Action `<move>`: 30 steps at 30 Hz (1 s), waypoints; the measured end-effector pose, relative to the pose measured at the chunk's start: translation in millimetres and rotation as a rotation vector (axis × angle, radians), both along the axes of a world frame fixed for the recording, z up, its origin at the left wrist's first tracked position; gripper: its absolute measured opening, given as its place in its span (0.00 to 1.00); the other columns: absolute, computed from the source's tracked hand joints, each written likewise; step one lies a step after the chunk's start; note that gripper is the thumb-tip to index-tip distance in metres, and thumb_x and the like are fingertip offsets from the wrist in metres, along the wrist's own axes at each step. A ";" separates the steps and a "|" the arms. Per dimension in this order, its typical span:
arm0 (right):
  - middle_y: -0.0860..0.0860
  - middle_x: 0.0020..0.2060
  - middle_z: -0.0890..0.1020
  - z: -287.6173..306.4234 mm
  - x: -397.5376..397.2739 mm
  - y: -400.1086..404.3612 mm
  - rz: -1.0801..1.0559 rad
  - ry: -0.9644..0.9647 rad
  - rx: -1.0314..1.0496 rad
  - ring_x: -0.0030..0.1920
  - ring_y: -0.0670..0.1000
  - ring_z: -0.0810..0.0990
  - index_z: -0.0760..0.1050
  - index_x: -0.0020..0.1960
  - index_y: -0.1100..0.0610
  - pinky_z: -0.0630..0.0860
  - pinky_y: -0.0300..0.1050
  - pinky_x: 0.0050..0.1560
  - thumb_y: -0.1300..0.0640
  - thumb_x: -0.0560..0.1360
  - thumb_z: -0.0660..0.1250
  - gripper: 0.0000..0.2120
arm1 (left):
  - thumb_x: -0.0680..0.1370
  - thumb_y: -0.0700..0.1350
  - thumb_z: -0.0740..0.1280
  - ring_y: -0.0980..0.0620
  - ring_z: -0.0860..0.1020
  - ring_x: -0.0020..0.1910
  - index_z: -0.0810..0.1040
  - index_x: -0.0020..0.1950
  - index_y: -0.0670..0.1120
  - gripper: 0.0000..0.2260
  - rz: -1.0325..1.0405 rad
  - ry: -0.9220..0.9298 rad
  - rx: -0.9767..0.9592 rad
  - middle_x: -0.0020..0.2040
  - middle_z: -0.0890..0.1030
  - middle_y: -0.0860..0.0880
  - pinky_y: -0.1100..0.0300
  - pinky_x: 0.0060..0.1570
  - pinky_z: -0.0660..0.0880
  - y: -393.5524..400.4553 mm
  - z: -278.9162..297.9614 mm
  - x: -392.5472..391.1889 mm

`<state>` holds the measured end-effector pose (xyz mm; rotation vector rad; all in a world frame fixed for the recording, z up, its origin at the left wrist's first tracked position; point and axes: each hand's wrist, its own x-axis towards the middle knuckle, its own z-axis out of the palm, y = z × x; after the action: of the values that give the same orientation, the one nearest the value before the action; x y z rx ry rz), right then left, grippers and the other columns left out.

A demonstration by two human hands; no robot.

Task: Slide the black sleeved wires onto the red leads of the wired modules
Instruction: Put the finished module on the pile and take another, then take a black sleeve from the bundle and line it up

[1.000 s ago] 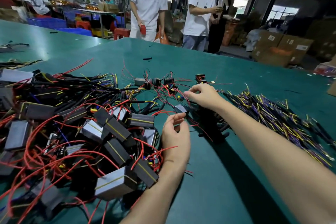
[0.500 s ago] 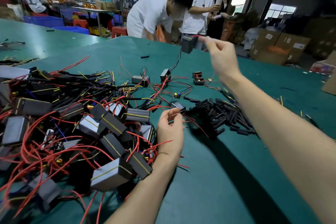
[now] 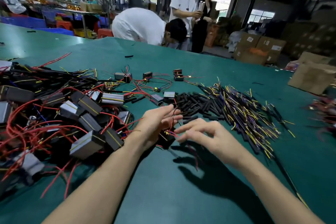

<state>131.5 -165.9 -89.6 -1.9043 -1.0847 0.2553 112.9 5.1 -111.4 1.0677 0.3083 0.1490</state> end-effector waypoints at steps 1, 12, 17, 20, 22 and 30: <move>0.50 0.45 0.86 -2.4 3.0 -0.7 -0.100 0.097 0.094 0.49 0.43 0.81 0.84 0.40 0.59 0.72 0.35 0.52 0.58 0.78 0.64 0.12 | 0.78 0.40 0.65 0.56 0.82 0.35 0.73 0.64 0.36 0.16 0.003 -0.015 0.061 0.52 0.82 0.42 0.67 0.39 0.77 -0.3 -1.1 -1.0; 0.53 0.44 0.85 -21.7 33.0 28.7 -0.340 0.803 0.338 0.31 0.45 0.77 0.80 0.52 0.59 0.70 0.35 0.32 0.48 0.79 0.61 0.16 | 0.79 0.40 0.60 0.58 0.77 0.33 0.81 0.53 0.43 0.10 -0.134 -0.218 0.155 0.45 0.84 0.46 0.68 0.33 0.71 -3.2 -1.8 -3.9; 0.49 0.34 0.84 -20.8 42.3 22.2 -0.318 0.943 0.501 0.29 0.43 0.79 0.84 0.39 0.56 0.69 0.31 0.28 0.57 0.77 0.65 0.12 | 0.78 0.36 0.64 0.55 0.79 0.34 0.76 0.53 0.42 0.05 -0.141 -0.247 0.354 0.40 0.84 0.47 0.64 0.36 0.72 -11.5 -7.1 -3.2; 0.48 0.29 0.81 -15.9 54.8 34.3 -0.391 1.066 0.458 0.22 0.44 0.74 0.78 0.37 0.58 0.65 0.32 0.23 0.57 0.76 0.67 0.10 | 0.78 0.35 0.63 0.53 0.81 0.32 0.67 0.53 0.42 0.08 -0.106 -0.247 0.407 0.37 0.84 0.47 0.64 0.36 0.73 -14.9 -7.6 -3.2; 0.47 0.22 0.74 -9.0 64.2 45.6 -0.409 1.075 0.240 0.19 0.44 0.70 0.71 0.34 0.57 0.60 0.32 0.23 0.55 0.77 0.65 0.14 | 0.78 0.35 0.63 0.53 0.81 0.32 0.66 0.53 0.43 0.08 -0.071 -0.251 0.401 0.36 0.84 0.46 0.62 0.37 0.73 -15.4 -8.1 -1.8; 0.47 0.20 0.71 30.3 86.6 85.0 -0.392 0.734 0.127 0.17 0.40 0.63 0.77 0.48 0.59 0.56 0.30 0.17 0.61 0.77 0.64 0.04 | 0.78 0.43 0.65 0.54 0.80 0.44 0.74 0.55 0.48 0.06 0.146 -0.236 0.367 0.44 0.83 0.48 0.64 0.44 0.75 -7.5 -13.5 8.0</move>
<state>218.1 -80.9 -59.3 -1.6503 -0.2280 0.5847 120.9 -2.4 -124.9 1.3757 0.1471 0.4732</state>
